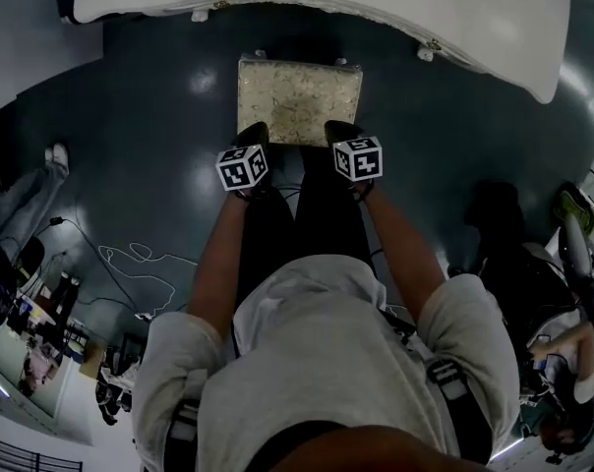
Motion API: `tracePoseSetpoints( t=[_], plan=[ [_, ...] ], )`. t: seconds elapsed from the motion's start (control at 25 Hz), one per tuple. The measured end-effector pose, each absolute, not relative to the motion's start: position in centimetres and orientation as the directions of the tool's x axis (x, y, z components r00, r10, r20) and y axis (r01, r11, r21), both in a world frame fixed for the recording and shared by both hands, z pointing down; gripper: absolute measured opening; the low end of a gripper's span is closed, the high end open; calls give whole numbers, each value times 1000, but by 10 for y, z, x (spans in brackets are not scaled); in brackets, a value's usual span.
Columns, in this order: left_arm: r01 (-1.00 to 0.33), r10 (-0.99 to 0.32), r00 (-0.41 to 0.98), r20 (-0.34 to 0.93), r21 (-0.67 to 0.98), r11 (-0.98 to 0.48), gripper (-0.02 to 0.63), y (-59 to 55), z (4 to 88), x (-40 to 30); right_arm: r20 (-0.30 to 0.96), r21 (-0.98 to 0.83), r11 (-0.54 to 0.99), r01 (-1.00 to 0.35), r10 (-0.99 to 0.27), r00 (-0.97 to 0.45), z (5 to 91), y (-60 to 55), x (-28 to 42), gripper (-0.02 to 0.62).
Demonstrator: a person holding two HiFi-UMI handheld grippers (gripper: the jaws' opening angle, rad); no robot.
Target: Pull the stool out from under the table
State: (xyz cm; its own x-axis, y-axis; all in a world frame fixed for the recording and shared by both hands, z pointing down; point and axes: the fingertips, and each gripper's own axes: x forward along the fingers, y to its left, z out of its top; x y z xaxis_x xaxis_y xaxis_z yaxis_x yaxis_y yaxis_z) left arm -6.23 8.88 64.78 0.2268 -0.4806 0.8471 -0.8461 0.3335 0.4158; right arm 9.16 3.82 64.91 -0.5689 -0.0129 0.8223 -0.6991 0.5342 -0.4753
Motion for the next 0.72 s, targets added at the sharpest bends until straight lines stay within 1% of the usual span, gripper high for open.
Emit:
tracePoseSetpoints(
  t=[0.12, 0.2, 0.32, 0.44, 0.6, 0.72],
  plan=[
    [-855, -509, 237, 828, 426, 295, 6, 69, 609, -50, 809, -431, 622, -654, -56, -586, 607, 24, 59, 14],
    [-859, -532, 249, 809, 438, 264, 7, 60, 583, -42, 799, -410, 645, -645, -87, -595, 578, 19, 47, 14],
    [-868, -576, 249, 779, 443, 224, 6, 51, 541, -39, 757, -424, 618, -662, -160, -634, 531, 13, 37, 14],
    [-876, -628, 233, 743, 441, 197, 6, 48, 499, -52, 701, -434, 587, -684, -257, -666, 481, 16, 25, 14],
    [-898, -673, 282, 684, 435, 66, 6, 64, 446, -57, 685, -331, 611, -719, -368, -629, 429, 38, 13, 14],
    [-905, -705, 321, 632, 425, -31, 6, 70, 404, -65, 656, -238, 600, -764, -480, -582, 383, 45, 6, 14]
  ],
)
